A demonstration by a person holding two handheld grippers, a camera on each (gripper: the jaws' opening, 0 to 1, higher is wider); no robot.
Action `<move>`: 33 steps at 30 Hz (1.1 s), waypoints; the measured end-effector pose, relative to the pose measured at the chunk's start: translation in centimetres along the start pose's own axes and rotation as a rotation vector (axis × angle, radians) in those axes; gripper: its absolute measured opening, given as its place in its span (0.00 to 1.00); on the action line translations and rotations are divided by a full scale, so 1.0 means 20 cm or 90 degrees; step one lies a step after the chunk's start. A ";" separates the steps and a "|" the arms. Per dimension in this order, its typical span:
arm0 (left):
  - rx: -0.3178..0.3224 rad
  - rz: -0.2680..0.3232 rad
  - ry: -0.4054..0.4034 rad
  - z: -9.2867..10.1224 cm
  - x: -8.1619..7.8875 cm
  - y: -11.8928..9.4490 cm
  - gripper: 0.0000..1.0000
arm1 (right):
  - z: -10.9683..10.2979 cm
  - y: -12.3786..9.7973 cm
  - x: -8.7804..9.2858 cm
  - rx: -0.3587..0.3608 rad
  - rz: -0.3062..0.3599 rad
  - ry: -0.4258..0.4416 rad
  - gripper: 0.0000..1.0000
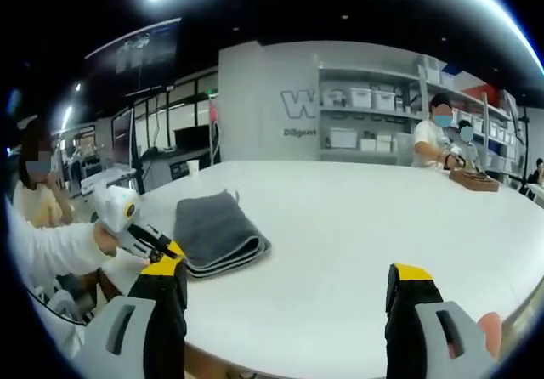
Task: Open the folded towel by lifting each exposed corner and separating the folded layers until the towel lies flat within the target outline without major curled edges
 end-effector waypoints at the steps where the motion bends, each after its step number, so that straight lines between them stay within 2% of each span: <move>1: -0.003 0.000 -0.006 0.00 0.01 -0.02 0.05 | 0.00 0.00 0.00 0.001 0.000 0.000 0.98; 6: -0.022 -0.004 -0.034 0.01 0.05 -0.14 0.05 | 0.01 0.00 0.00 0.005 -0.003 -0.002 0.97; 14: -0.043 -0.022 -0.047 -0.01 0.12 -0.33 0.05 | -0.02 0.01 0.00 -0.006 -0.005 -0.013 0.98; 23: -0.107 -0.052 -0.067 -0.11 0.22 -0.56 0.05 | -0.05 0.04 0.03 -0.020 -0.016 -0.016 0.98; 33: -0.176 -0.060 -0.097 -0.20 0.30 -0.72 0.05 | -0.11 0.06 0.03 -0.043 -0.023 -0.024 0.98</move>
Point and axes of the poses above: the point that each gripper's makers call its tool centre point, and the gripper's own axes: y roughly forward along the fingers, z roughly to its right, x roughly out of its underside, the point moved 2 cm from there along -y, roughly backward along the fingers, and after that the axes turned 10 degrees about z, right-handed, at the moved point
